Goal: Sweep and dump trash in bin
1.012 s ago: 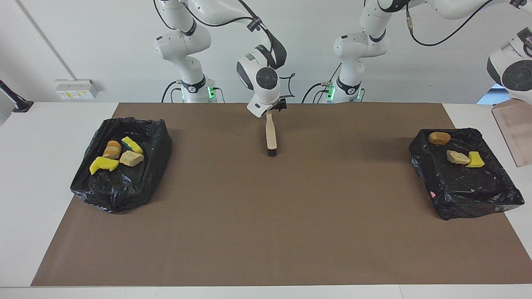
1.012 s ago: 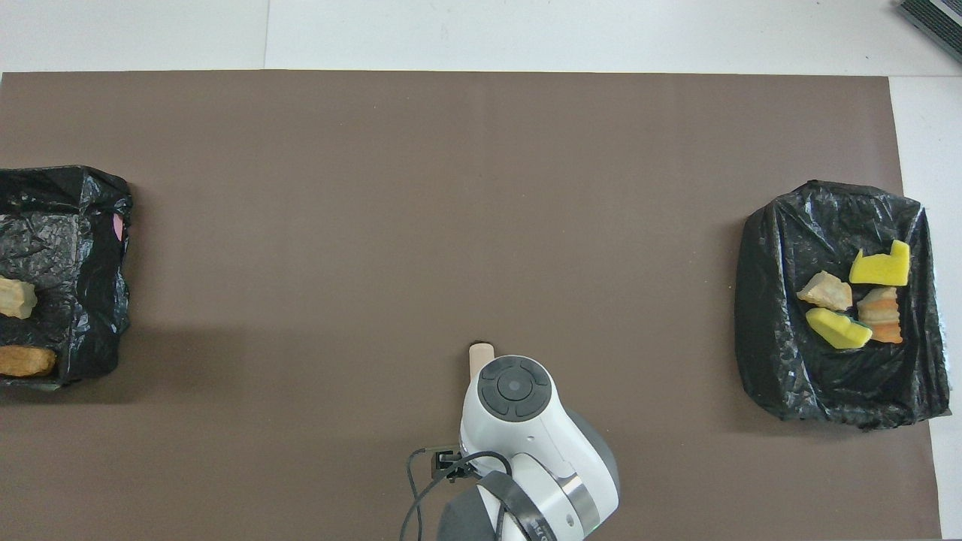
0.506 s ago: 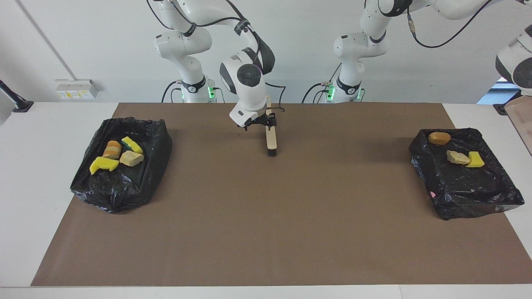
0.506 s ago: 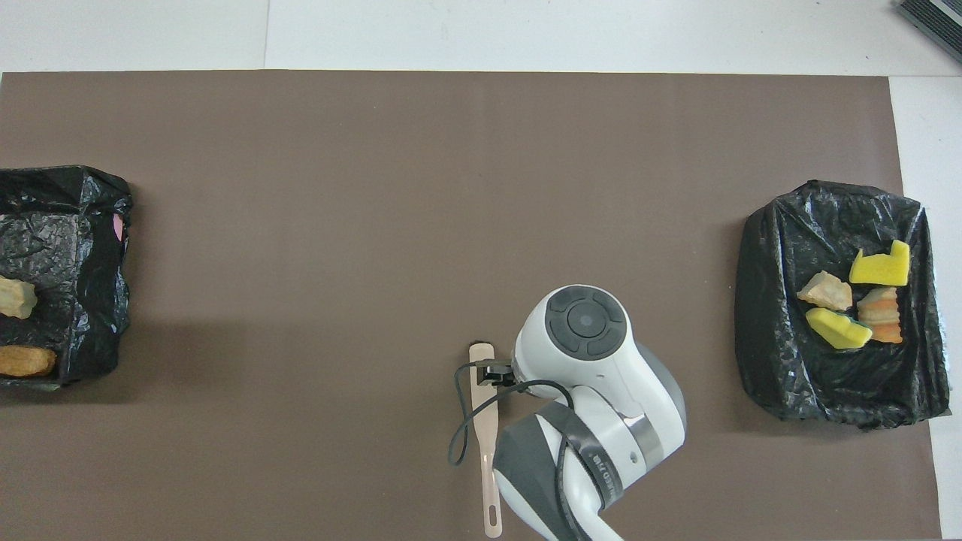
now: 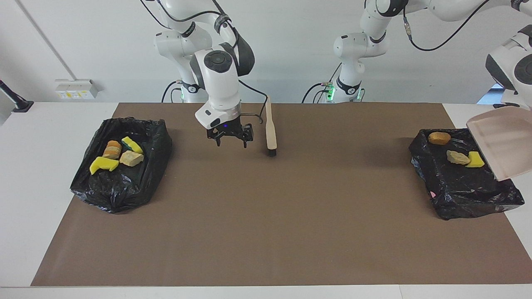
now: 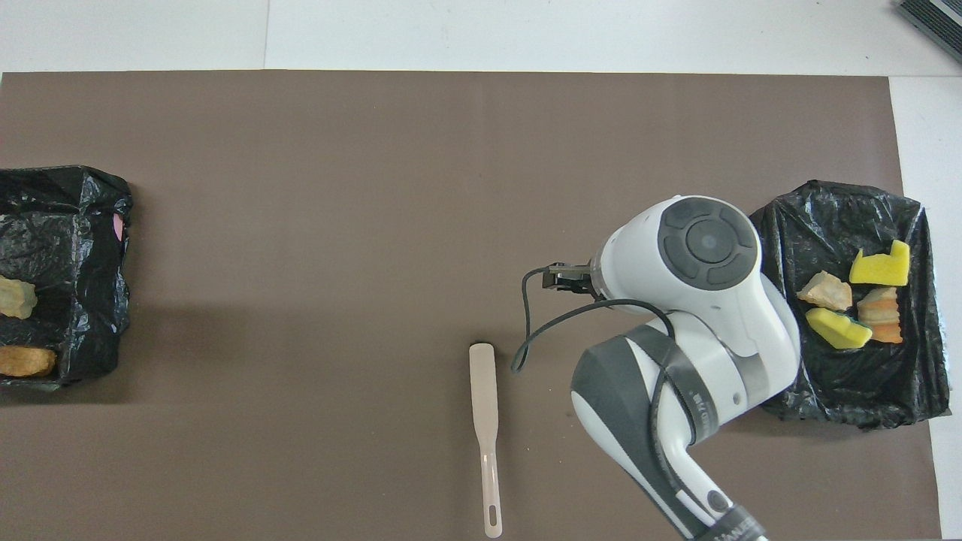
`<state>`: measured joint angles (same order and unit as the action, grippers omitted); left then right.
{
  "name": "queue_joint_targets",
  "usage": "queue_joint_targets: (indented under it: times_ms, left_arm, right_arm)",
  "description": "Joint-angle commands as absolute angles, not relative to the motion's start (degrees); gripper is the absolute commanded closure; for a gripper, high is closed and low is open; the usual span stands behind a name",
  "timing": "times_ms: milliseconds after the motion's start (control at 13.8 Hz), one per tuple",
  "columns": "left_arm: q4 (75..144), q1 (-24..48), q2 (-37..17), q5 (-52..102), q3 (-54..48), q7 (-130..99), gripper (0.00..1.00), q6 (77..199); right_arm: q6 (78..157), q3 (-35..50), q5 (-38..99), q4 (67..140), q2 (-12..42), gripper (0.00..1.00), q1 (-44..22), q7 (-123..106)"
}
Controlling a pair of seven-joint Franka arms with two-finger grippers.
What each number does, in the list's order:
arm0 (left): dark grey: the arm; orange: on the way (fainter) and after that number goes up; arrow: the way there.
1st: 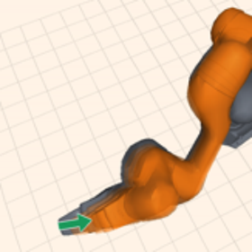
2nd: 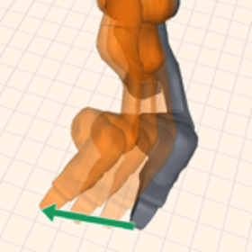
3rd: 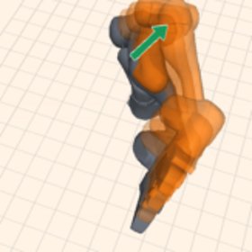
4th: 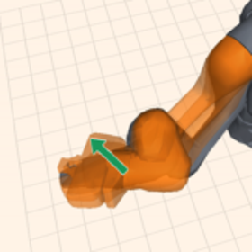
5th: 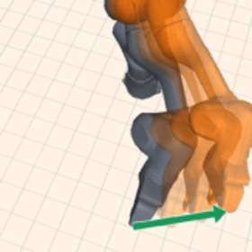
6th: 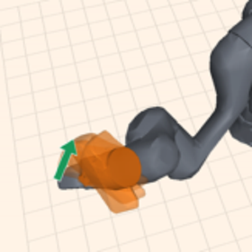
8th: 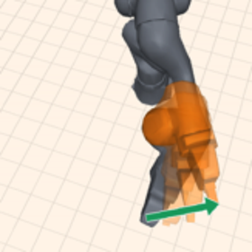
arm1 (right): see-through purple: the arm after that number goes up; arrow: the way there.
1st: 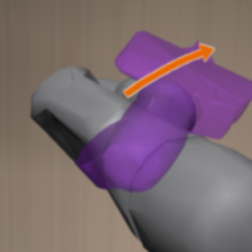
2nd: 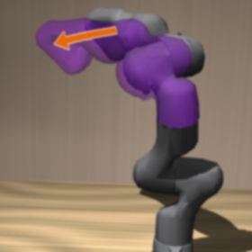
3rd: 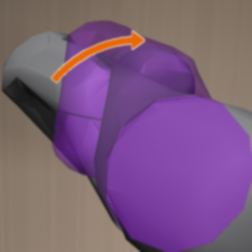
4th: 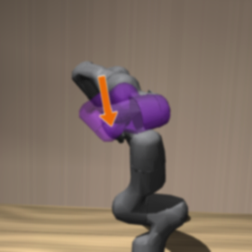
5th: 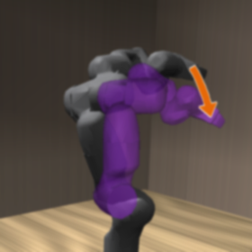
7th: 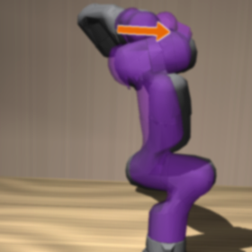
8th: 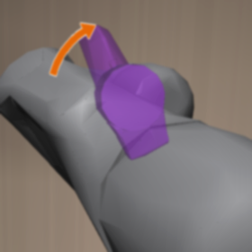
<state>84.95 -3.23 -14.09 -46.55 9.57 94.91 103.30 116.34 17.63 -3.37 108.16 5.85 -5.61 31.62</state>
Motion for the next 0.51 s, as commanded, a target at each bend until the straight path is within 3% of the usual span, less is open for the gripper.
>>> queue_joint_targets:
  times_ms: [0,434]
  left_arm:
    - [83.50,-2.72,-14.33,-41.32,5.03,88.36,1.00,97.32]
    - [85.60,-2.72,-14.33,-32.27,-6.05,65.00,1.00,86.67]
  right_arm:
    - [112.95,18.46,-4.40,103.81,5.72,0.00,-2.12,29.19]
    - [107.15,18.28,-3.34,101.35,-1.75,0.00,5.53,19.27]
